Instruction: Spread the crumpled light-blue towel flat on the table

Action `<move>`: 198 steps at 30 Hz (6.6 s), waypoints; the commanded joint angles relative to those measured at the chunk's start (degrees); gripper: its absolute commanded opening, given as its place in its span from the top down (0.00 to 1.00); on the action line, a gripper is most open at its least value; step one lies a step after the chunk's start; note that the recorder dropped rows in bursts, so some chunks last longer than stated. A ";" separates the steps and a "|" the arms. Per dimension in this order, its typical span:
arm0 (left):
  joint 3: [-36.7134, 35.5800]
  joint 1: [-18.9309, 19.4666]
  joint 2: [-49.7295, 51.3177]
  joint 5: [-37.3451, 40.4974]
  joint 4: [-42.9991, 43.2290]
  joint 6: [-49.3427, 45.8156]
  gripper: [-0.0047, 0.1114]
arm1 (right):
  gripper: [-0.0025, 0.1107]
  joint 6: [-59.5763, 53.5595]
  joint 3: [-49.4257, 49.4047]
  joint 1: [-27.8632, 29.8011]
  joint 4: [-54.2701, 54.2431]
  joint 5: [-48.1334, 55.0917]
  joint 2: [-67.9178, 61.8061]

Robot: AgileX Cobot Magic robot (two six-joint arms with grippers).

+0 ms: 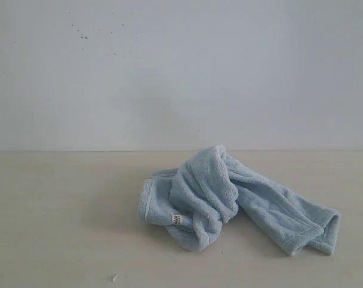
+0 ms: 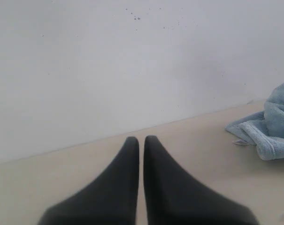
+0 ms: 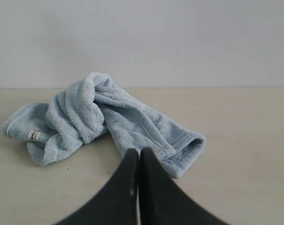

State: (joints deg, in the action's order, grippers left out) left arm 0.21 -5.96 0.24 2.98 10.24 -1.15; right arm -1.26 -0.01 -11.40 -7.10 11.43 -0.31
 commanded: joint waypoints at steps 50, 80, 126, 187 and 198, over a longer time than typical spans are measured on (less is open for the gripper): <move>-0.21 0.07 -0.24 0.06 -0.43 -0.30 0.92 | 0.50 -7.50 57.56 0.21 0.01 8.96 -93.18; -0.21 0.07 -0.24 0.06 -0.43 -0.30 0.92 | 0.50 -30.73 69.40 6.82 -8.90 23.69 -114.79; -0.21 0.07 -0.24 0.06 -0.43 -0.30 0.92 | 0.97 -34.81 69.30 6.82 -15.23 58.53 -94.70; -0.21 0.07 -0.24 0.06 -0.43 -0.30 0.92 | 0.63 -49.73 49.64 6.71 -33.69 36.10 -103.30; -0.21 0.07 -0.24 0.06 -0.43 -0.30 0.92 | 0.98 -49.85 49.64 6.71 -33.69 38.24 -103.30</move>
State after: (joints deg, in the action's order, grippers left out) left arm 0.21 -5.96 0.15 2.98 10.24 -1.15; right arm -50.46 49.68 -4.79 -40.74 47.99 -103.78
